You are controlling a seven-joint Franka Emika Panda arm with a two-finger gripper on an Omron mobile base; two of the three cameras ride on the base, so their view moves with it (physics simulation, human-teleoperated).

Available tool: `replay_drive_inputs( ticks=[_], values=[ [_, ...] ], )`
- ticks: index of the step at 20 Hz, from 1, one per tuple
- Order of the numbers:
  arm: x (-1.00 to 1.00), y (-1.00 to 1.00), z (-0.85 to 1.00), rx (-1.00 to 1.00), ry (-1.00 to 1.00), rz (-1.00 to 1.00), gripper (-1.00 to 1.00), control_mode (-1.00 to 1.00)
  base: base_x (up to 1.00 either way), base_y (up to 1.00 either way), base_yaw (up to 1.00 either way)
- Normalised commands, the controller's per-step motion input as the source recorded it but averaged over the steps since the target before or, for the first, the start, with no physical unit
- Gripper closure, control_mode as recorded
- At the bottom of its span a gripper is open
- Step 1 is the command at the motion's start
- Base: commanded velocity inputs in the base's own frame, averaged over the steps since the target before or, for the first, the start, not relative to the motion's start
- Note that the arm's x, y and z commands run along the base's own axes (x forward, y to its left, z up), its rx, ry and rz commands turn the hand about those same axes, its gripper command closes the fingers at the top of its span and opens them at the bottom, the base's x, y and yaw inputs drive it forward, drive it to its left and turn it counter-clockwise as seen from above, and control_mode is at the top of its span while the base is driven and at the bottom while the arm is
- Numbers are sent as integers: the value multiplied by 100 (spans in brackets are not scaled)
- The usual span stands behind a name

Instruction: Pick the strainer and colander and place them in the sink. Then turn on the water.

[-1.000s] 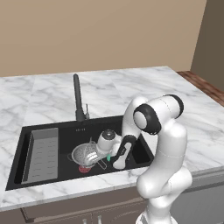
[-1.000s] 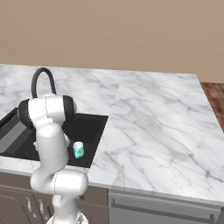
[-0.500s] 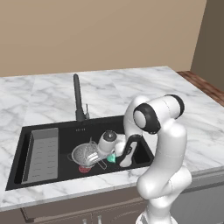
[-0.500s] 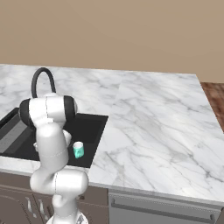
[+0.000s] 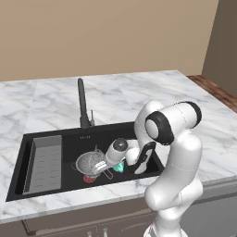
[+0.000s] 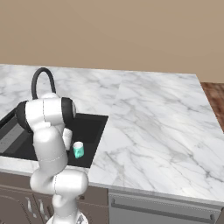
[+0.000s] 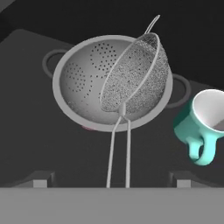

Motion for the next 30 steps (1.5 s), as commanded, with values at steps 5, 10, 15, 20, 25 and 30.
replay_drive_inputs(
  ticks=[5,10,15,20,25,30],
  values=[
    [0,0,48,0,-3,0,-100,-100,0,0,0],
    [0,0,52,0,0,0,-100,-100,0,0,0],
    [0,0,59,0,0,0,-100,-100,0,0,0],
    [0,0,64,0,0,0,-100,-100,0,0,0],
    [0,0,67,0,0,0,-100,-100,0,0,0],
    [0,0,75,0,0,-1,-100,-100,0,0,0]
  ],
)
